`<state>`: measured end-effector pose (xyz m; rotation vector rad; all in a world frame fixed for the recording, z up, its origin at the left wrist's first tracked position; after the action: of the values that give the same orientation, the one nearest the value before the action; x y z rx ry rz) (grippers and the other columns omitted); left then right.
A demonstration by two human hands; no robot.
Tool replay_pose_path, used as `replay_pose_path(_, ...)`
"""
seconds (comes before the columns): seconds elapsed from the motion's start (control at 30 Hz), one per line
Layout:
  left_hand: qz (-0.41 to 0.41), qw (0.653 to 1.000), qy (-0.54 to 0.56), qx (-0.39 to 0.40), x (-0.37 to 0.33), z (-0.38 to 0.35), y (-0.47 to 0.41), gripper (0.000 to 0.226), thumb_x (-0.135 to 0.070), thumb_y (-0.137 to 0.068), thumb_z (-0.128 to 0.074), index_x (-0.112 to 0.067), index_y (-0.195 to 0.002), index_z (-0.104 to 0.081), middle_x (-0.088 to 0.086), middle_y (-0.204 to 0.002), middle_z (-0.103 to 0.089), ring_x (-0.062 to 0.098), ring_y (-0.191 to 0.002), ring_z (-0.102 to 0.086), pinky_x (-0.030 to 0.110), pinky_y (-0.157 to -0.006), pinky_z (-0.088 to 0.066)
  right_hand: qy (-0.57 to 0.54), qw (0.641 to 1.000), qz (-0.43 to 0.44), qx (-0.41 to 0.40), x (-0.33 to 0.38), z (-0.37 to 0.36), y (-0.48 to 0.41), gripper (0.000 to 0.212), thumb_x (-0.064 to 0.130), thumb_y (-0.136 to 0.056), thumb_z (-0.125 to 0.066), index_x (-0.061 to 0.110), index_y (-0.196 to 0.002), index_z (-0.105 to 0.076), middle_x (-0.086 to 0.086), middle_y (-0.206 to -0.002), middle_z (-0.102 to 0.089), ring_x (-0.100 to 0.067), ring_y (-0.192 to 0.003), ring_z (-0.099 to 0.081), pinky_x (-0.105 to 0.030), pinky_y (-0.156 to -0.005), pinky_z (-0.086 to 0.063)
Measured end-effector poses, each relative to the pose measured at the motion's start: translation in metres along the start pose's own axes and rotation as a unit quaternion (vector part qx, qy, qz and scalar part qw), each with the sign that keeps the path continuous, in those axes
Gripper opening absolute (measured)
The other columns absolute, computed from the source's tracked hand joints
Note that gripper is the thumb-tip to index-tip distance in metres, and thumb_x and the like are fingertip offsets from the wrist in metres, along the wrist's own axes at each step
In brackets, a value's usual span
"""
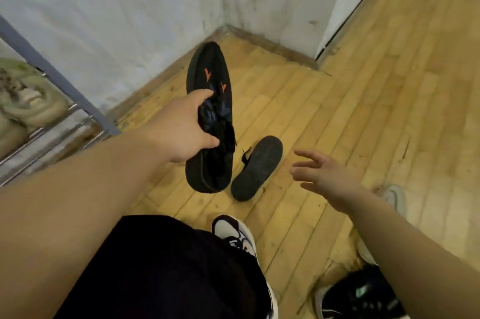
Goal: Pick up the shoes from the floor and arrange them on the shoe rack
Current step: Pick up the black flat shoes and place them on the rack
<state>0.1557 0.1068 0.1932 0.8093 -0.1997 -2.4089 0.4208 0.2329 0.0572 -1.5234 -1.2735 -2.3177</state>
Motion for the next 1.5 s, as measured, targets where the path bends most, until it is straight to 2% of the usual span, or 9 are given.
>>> replay_pose_path(0.17,0.052,0.998,0.022,0.029,0.015,-0.006,-0.025,0.106,-0.022,-0.079,-0.091,-0.035,-0.162,-0.026,-0.001,-0.15,-0.055,0.027,-0.127,-0.061,0.047,-0.105,-0.053,0.056,0.995,-0.043,-0.071,-0.039,-0.046,-0.068,0.087,0.042,-0.083,-0.082,0.035,-0.156,-0.035,-0.007,-0.145,-0.052,-0.028,-0.122,-0.059,-0.043,-0.102,-0.053)
replay_pose_path(0.43,0.095,0.993,0.029,0.058,0.041,-0.016,-0.045,0.101,-0.018,-0.082,-0.088,-0.034,-0.162,-0.028,0.0,-0.149,-0.053,0.026,-0.128,-0.056,0.035,-0.099,-0.048,0.251,0.954,-0.144,-0.083,-0.06,-0.171,-0.151,0.113,0.077,-0.078,-0.064,0.046,-0.16,0.008,-0.006,-0.17,0.014,-0.047,-0.152,0.002,-0.064,-0.116,-0.023)
replay_pose_path(0.63,0.135,0.986,0.072,0.07,0.06,-0.014,-0.05,0.101,-0.015,-0.08,-0.089,-0.036,-0.161,-0.031,-0.001,-0.148,-0.054,0.026,-0.125,-0.059,0.046,-0.103,-0.054,0.283,0.946,-0.109,-0.114,-0.075,-0.166,-0.151,0.108,0.055,-0.083,-0.067,0.041,-0.162,0.006,-0.009,-0.169,0.002,-0.046,-0.149,-0.01,-0.055,-0.116,-0.028)
replay_pose_path(0.77,0.132,0.982,0.111,0.07,0.062,-0.018,-0.06,0.103,-0.013,-0.077,-0.091,-0.037,-0.159,-0.034,0.002,-0.142,-0.059,0.028,-0.124,-0.061,0.048,-0.103,-0.055,0.128,0.986,-0.028,-0.107,-0.095,-0.12,-0.134,0.106,0.044,-0.084,-0.077,0.036,-0.164,-0.008,-0.004,-0.169,-0.02,-0.033,-0.151,-0.028,-0.047,-0.12,-0.033)
replay_pose_path(0.93,0.118,0.98,0.132,0.087,0.06,-0.025,-0.067,0.105,-0.014,-0.072,-0.094,-0.04,-0.156,-0.038,0.003,-0.139,-0.062,0.029,-0.122,-0.063,0.049,-0.1,-0.056,0.02,0.949,-0.099,-0.298,-0.134,-0.06,-0.094,0.069,0.029,-0.101,-0.054,0.035,-0.162,-0.021,-0.002,-0.167,-0.029,-0.031,-0.148,-0.036,-0.049,-0.116,-0.039)
replay_pose_path(1.07,0.116,0.979,0.137,0.092,0.055,-0.026,-0.065,0.101,-0.012,-0.075,-0.092,-0.043,-0.154,-0.039,0.002,-0.134,-0.063,0.028,-0.114,-0.066,0.048,-0.087,-0.062,0.013,0.971,-0.056,-0.231,-0.135,-0.062,-0.096,0.087,0.05,-0.094,-0.066,0.041,-0.162,-0.012,0.001,-0.166,-0.025,-0.03,-0.15,-0.033,-0.049,-0.115,-0.039)
replay_pose_path(1.2,0.12,0.977,0.151,0.091,0.056,-0.023,-0.06,0.099,-0.007,-0.078,-0.089,-0.039,-0.156,-0.038,0.003,-0.132,-0.063,0.027,-0.113,-0.066,0.042,-0.084,-0.062,0.126,0.968,-0.143,-0.165,-0.14,-0.081,-0.11,0.105,0.059,-0.088,-0.071,0.042,-0.163,0.001,-0.013,-0.163,-0.019,-0.04,-0.145,-0.032,-0.049,-0.114,-0.038)
replay_pose_path(1.4,0.137,0.97,0.176,0.095,0.067,-0.021,-0.056,0.1,-0.004,-0.076,-0.09,-0.038,-0.156,-0.04,0.005,-0.131,-0.064,0.028,-0.111,-0.067,0.045,-0.084,-0.063,0.191,0.945,-0.178,-0.198,-0.139,-0.091,-0.121,0.116,0.058,-0.081,-0.074,0.046,-0.16,0.009,-0.021,-0.154,-0.029,-0.044,-0.137,-0.037,-0.051,-0.114,-0.038)
replay_pose_path(1.5,0.144,0.966,0.19,0.098,0.073,-0.019,-0.055,0.098,-0.003,-0.079,-0.088,-0.037,-0.156,-0.04,0.004,-0.127,-0.064,0.026,-0.106,-0.068,0.033,-0.065,-0.062,0.126,0.957,-0.153,-0.21,-0.126,-0.087,-0.111,0.116,0.054,-0.079,-0.075,0.043,-0.161,0.006,-0.018,-0.149,-0.041,-0.041,-0.132,-0.047,-0.053,-0.108,-0.047)
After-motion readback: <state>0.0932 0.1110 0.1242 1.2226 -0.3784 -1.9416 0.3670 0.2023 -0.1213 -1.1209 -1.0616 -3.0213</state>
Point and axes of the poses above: each hand's wrist, its own y-axis away from the middle knuckle, its own z-axis out of the back of the hand, x = y × z, the point moved 2 cm from there along -y, towards the middle knuckle
